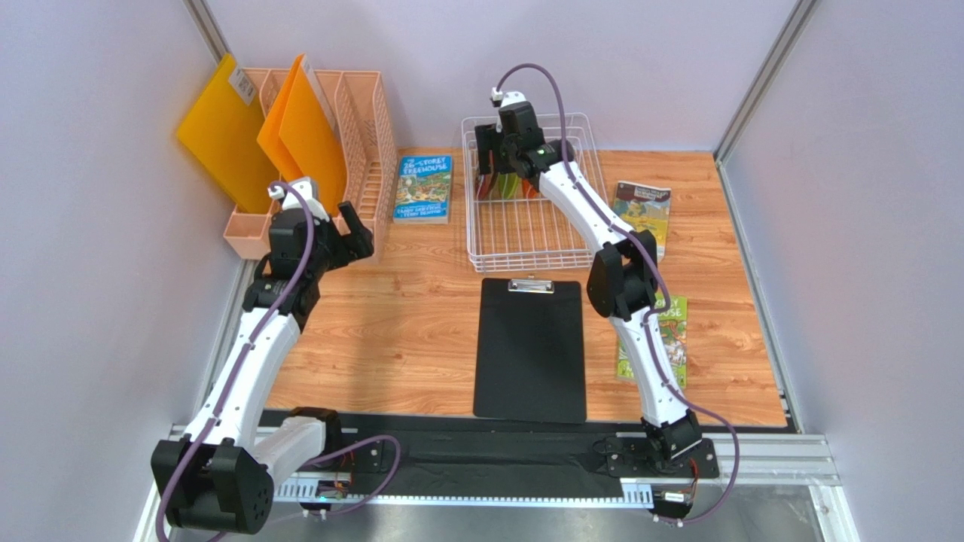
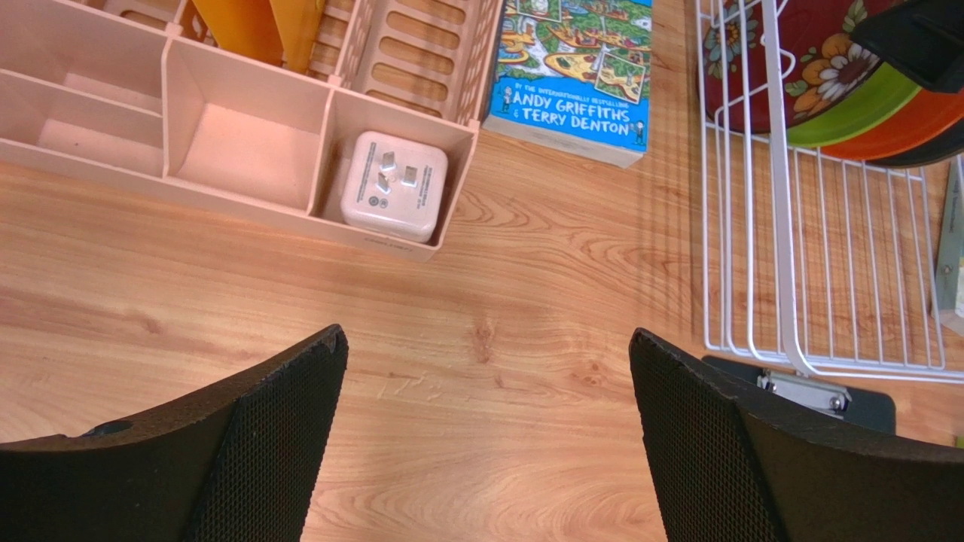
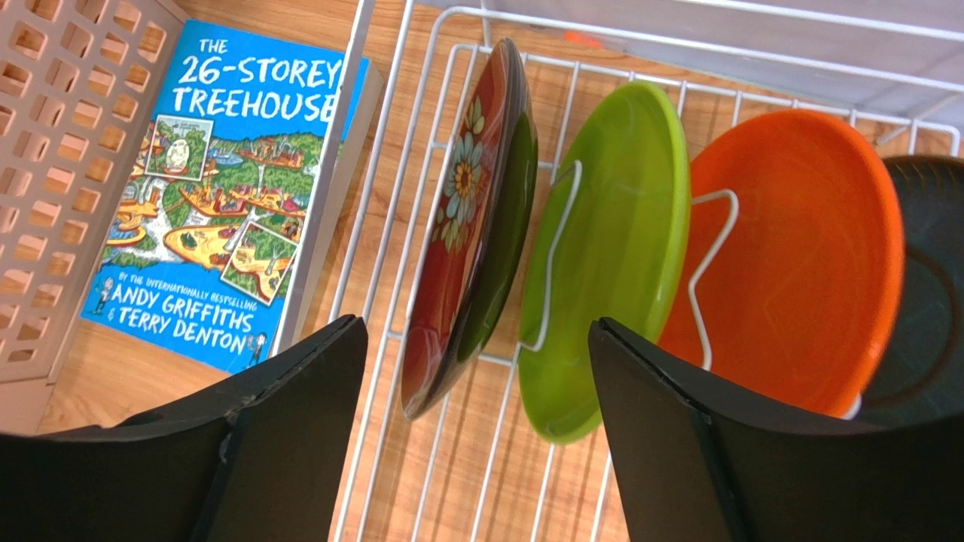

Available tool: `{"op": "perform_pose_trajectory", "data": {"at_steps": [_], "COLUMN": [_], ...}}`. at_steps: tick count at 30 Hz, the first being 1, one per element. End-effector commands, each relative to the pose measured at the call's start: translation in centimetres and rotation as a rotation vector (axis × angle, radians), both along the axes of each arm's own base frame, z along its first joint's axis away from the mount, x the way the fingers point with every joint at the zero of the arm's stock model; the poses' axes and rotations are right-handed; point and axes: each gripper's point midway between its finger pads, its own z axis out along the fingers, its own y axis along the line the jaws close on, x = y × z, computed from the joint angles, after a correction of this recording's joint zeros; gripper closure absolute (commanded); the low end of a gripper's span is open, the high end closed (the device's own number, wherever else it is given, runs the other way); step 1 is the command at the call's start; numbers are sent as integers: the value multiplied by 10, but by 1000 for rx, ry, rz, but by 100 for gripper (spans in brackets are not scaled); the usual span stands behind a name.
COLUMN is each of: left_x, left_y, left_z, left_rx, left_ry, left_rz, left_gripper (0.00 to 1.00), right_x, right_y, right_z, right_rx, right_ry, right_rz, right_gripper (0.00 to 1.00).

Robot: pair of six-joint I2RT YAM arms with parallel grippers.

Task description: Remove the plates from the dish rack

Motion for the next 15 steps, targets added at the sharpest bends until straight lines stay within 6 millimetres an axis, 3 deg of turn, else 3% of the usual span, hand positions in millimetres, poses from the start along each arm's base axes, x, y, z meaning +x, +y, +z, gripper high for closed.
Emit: {"op": "perform_pose_trajectory", "data": {"at_steps": [1,4,7,9,10,15], "left_x": [7,7,7,7,6,7], "left_y": [3,5,7,7,7,10], "left_z": [5,3,3,4,3,0], "left_rx": [-3,8,14,13,12,21], "left_ry": [-37,-38,-36,-38,-36,-34], "left_rz": [15,25,30,32,33,47], "left_gripper": [1,1,1,1,1,1], "right_x": [22,24,28,31,31,34], "right_y": [3,5,7,7,8,9], "right_z": [29,21,14,6,4,-6], "right_rx": [10,8,3,-6,-5,-21], "right_ry": [-133,-132,-132,-129,-129,-131], "right_rz": [0,3,4,2,3,8], "right_gripper": [23,23,30,49,54,57]}}
